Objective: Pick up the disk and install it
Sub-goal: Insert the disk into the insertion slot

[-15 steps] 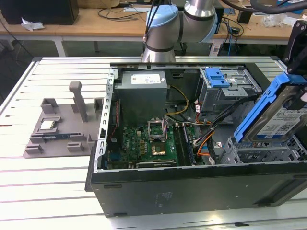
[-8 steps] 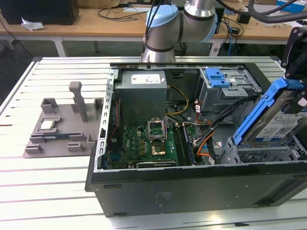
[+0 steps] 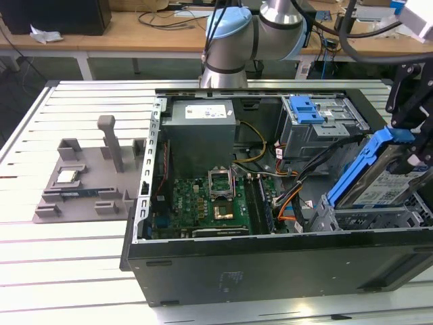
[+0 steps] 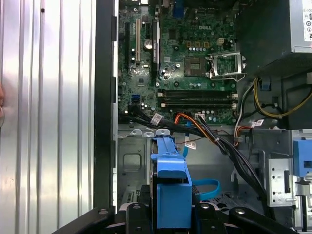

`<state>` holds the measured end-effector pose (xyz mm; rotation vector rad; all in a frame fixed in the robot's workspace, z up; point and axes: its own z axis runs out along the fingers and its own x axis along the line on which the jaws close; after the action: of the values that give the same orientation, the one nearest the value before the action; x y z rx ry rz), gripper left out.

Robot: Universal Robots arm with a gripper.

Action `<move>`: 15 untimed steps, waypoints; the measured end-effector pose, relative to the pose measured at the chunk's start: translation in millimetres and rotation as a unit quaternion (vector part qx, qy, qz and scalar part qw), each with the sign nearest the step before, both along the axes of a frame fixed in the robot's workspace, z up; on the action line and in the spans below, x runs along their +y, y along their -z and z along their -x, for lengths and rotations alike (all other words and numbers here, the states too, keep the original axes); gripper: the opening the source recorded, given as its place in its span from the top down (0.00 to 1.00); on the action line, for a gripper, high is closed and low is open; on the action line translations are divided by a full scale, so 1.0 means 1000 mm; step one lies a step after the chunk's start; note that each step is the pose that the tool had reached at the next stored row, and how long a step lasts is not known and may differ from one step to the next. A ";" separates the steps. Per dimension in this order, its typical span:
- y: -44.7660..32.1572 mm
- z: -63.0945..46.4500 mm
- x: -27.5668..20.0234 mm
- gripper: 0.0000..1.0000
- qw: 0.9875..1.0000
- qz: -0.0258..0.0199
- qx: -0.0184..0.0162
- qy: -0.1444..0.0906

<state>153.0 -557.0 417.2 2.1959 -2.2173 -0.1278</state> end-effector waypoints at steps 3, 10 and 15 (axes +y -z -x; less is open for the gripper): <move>0.0001 0.000 0.0000 0.62 1.000 0.000 0.000 0.000; 0.0003 0.000 0.0000 0.57 1.000 0.000 0.000 0.000; 0.0003 0.000 0.0000 0.88 1.000 0.000 0.000 0.000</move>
<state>153.0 -557.0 416.9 2.1959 -2.2173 -0.1279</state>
